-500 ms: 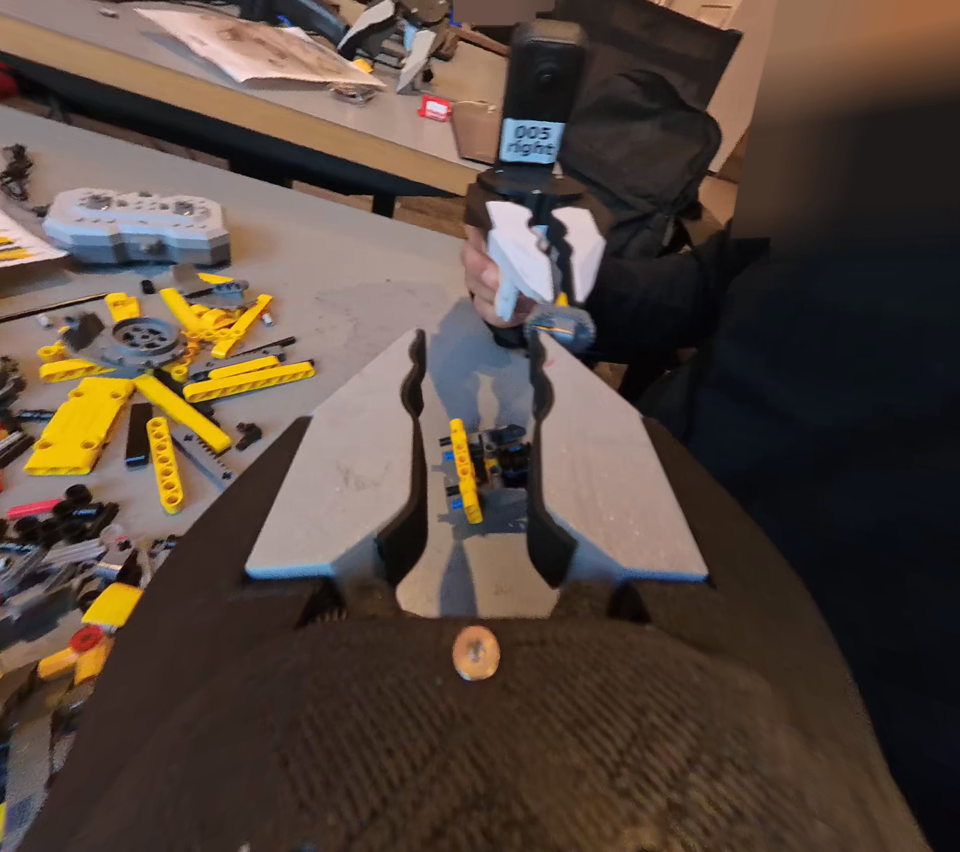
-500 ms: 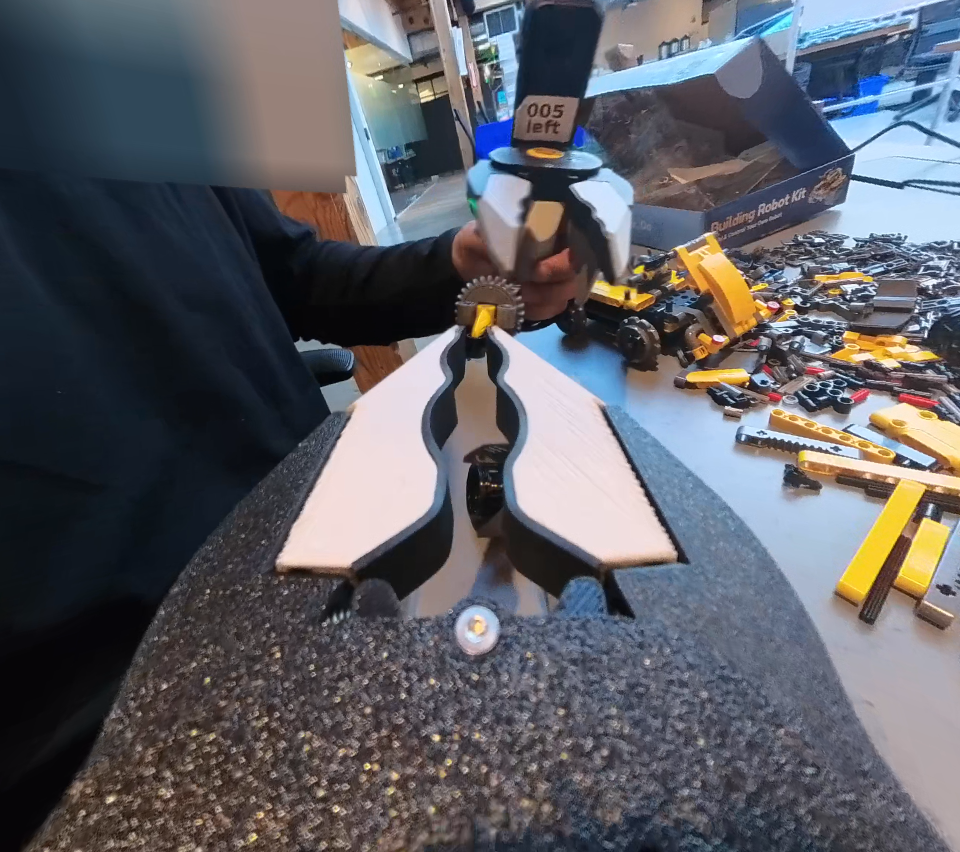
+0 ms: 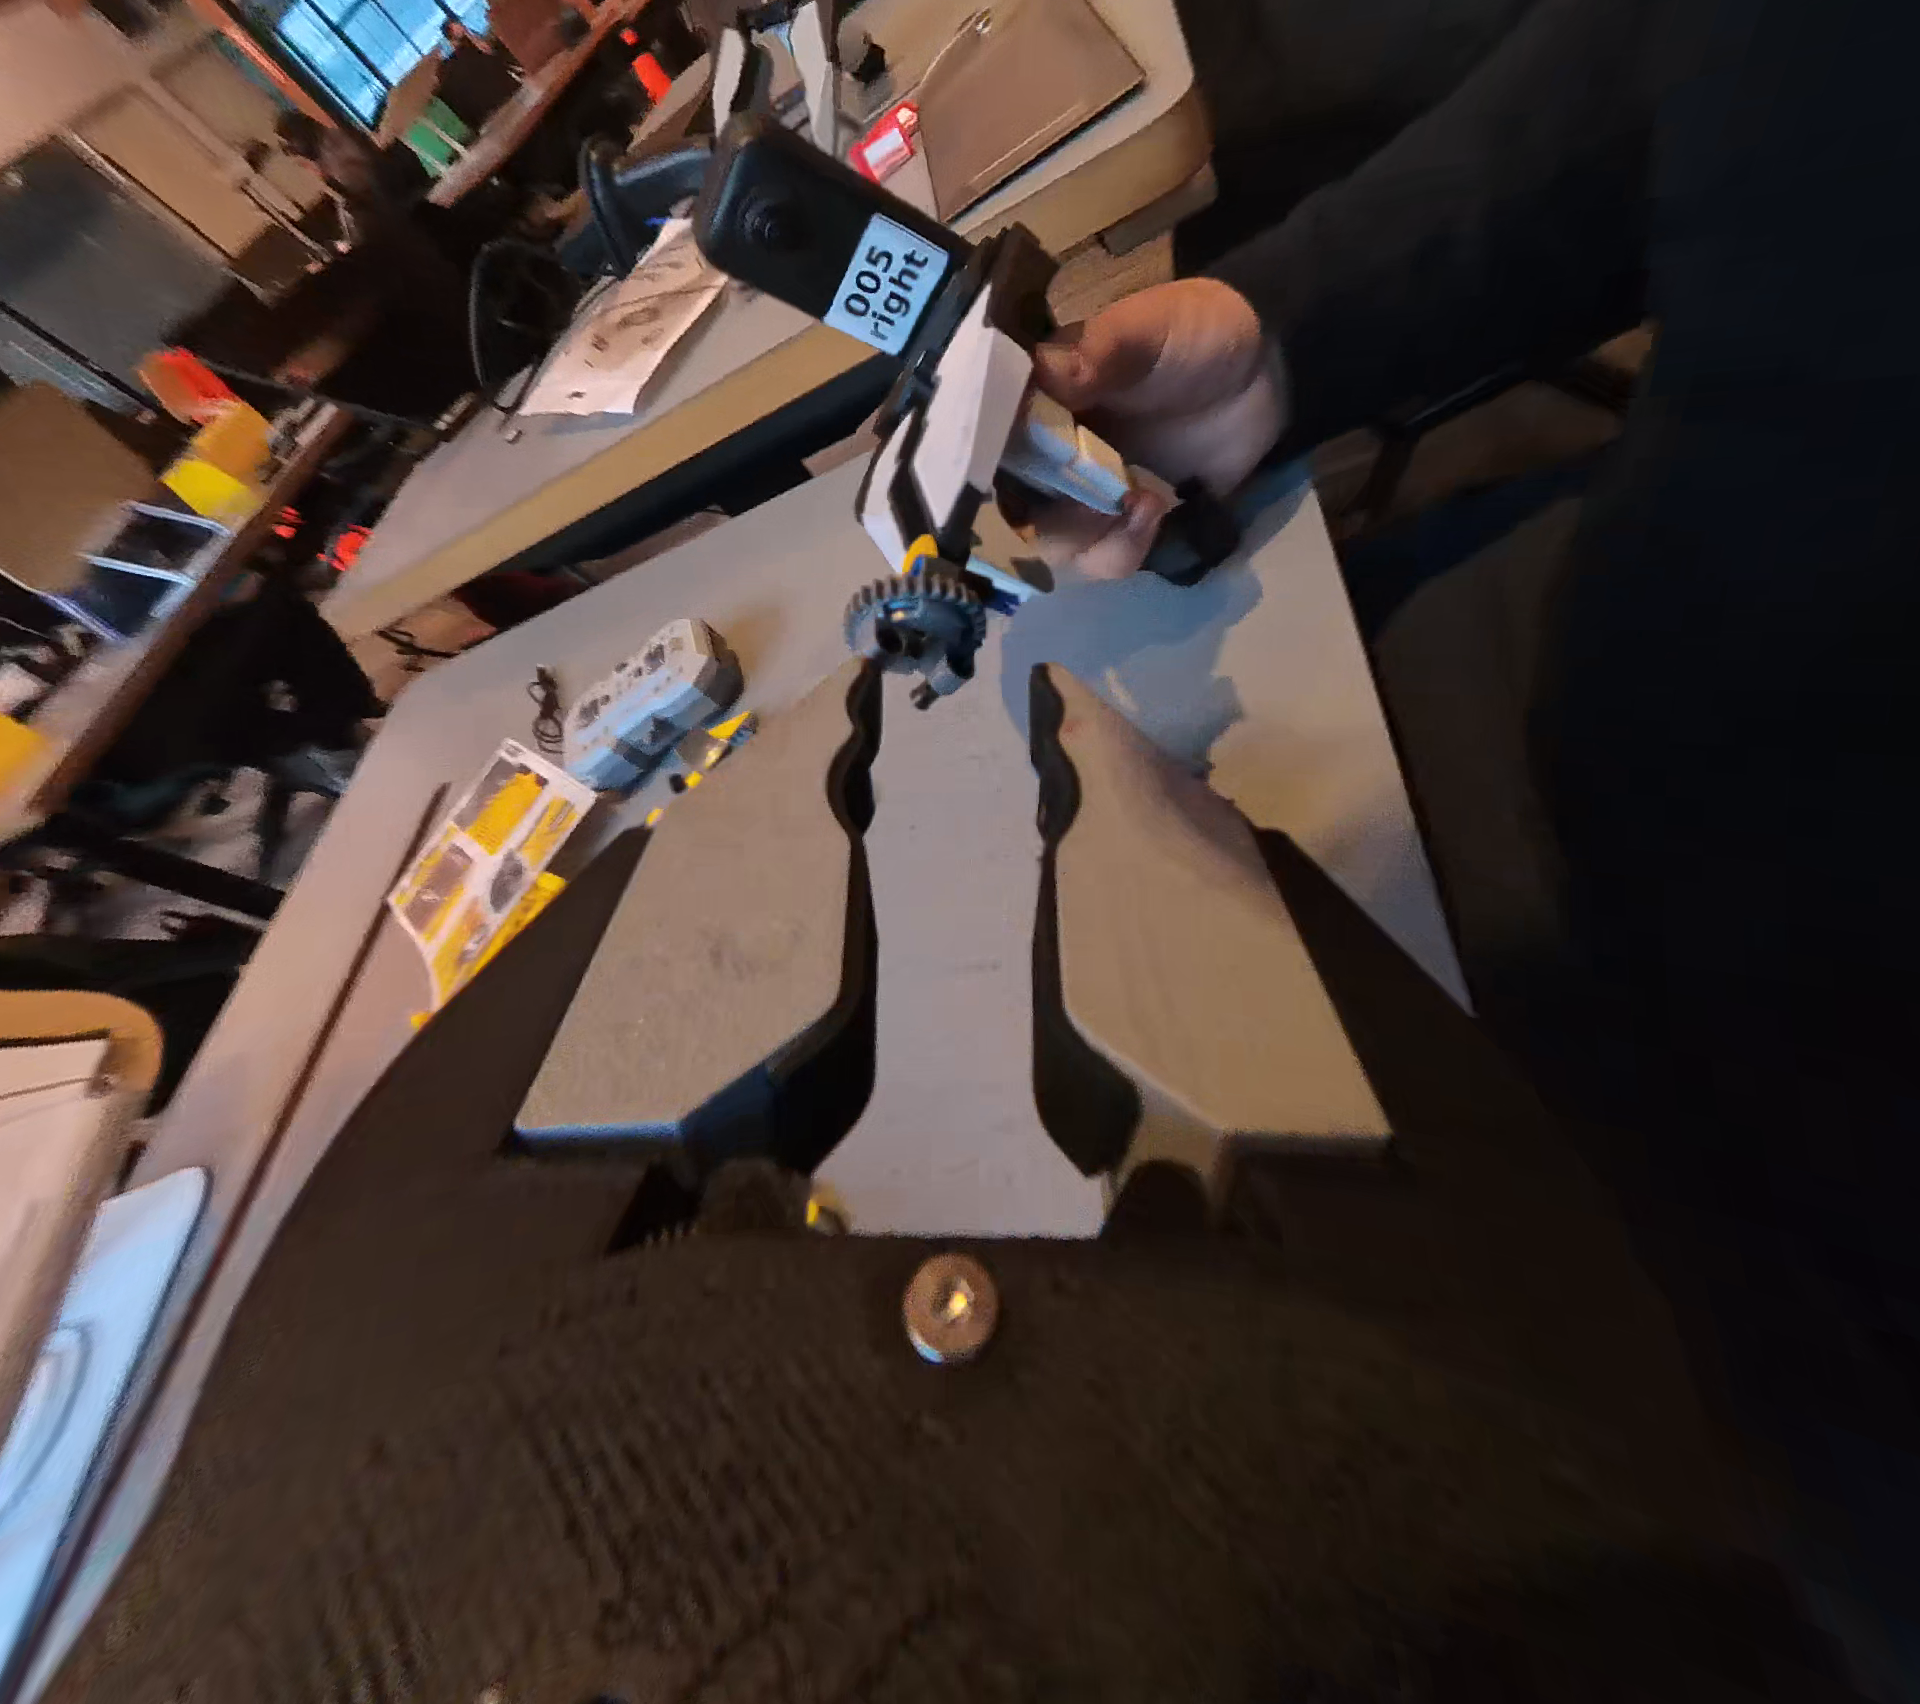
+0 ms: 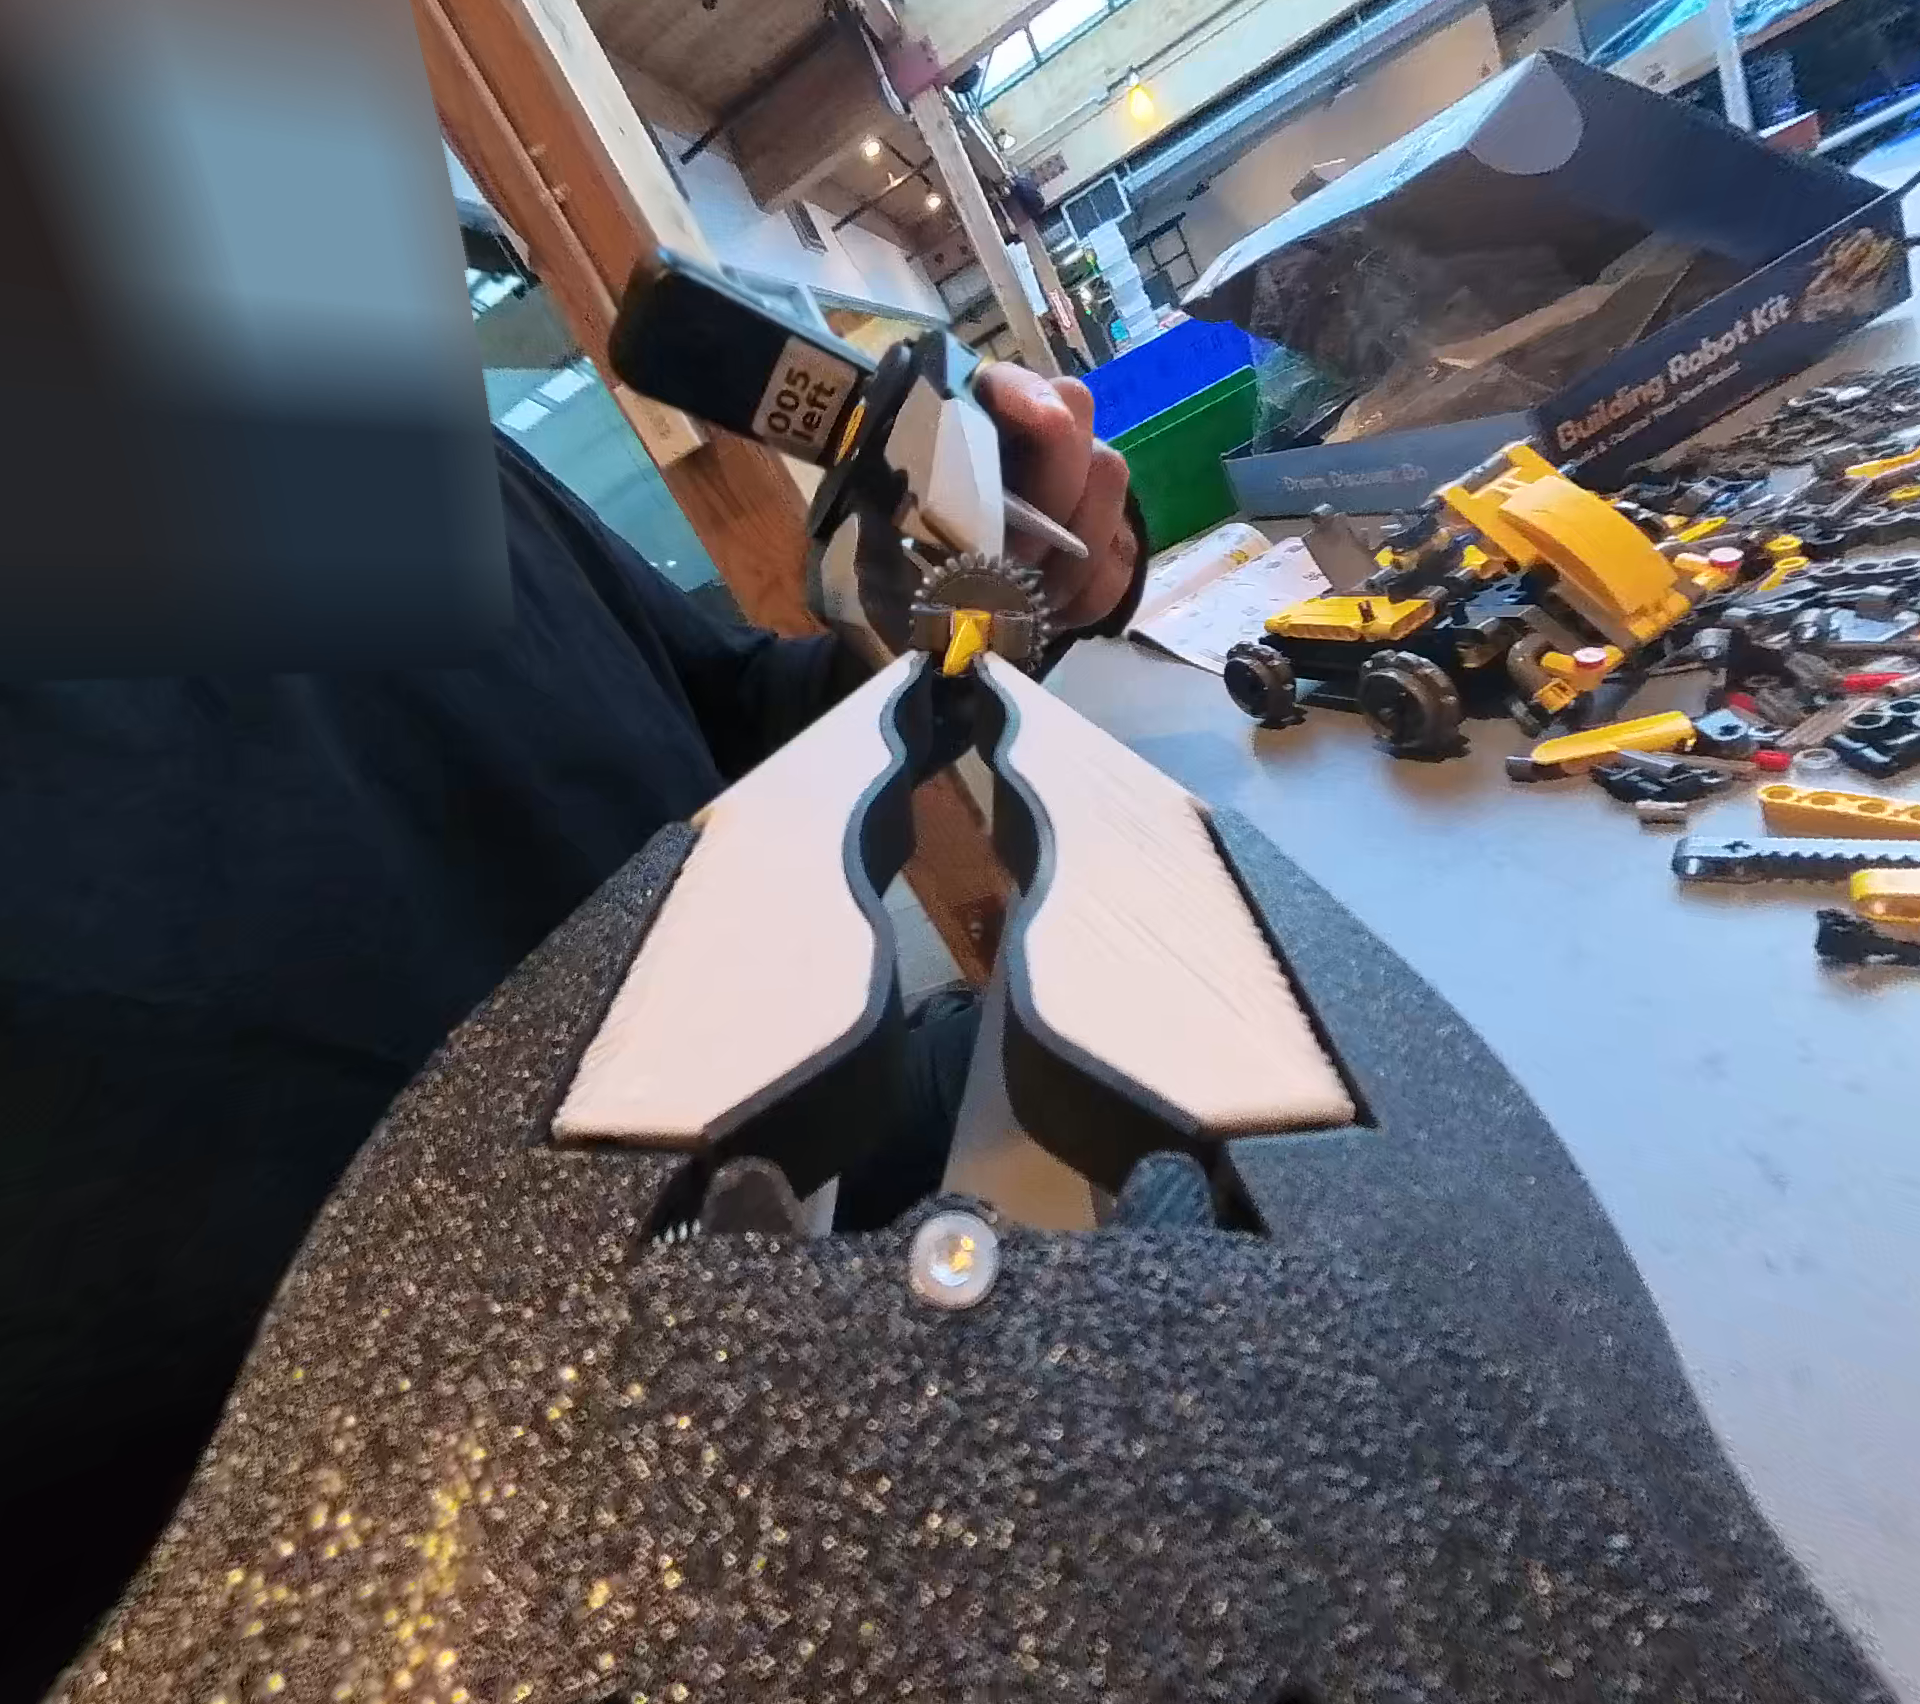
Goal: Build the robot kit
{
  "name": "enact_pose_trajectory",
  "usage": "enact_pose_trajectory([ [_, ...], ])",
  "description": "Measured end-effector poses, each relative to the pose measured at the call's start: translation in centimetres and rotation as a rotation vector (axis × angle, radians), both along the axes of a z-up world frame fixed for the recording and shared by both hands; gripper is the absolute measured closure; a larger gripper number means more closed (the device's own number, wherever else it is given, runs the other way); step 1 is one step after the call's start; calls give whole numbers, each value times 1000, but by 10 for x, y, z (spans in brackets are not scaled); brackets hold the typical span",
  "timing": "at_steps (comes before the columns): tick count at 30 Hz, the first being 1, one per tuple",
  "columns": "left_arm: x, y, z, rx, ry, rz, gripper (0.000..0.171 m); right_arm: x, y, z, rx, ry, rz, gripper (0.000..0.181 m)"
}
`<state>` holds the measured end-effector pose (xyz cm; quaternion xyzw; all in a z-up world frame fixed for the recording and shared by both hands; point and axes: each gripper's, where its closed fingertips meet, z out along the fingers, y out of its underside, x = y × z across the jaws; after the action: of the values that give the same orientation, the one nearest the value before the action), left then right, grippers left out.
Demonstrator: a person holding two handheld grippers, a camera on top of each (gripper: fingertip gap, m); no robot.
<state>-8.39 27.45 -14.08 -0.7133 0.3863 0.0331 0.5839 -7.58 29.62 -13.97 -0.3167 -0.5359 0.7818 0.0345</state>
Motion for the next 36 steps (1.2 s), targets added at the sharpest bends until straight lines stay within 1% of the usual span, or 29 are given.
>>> enact_pose_trajectory([
  [3,1,3,-4,-9,39,10,138,-2,0,-3,-37,-37,21,175],
  [9,-3,4,-13,-35,113,16,136,1,-2,-1,-100,-67,68,175],
  [11,-4,6,-15,-44,102,21,135,0,-3,-2,-102,-72,69,175],
  [15,-1,10,-9,-38,-13,16,144,0,-5,-3,-107,-72,73,175],
  [17,-3,11,-11,-57,-43,16,150,1,-6,-1,-112,-65,80,175],
  [20,-2,9,-14,-95,-102,-9,152,2,-8,0,-110,-60,88,175],
  [23,1,6,-14,-178,-235,-46,152,3,-8,-2,-75,-43,71,175],
  [26,1,4,-12,-263,-389,-76,139,1,-7,-2,-45,-31,36,175],
  [28,-5,4,-11,-287,-474,-75,132,1,-4,0,-55,-22,24,175],
  [31,-6,3,-8,-327,-589,-102,128,0,-3,0,-37,-14,6,175],
  [33,-4,3,-7,-327,-605,-111,129,0,-5,0,-36,-14,11,175],
  [36,-2,6,-8,-288,-565,-95,131,-1,-6,0,-32,-17,9,175],
])
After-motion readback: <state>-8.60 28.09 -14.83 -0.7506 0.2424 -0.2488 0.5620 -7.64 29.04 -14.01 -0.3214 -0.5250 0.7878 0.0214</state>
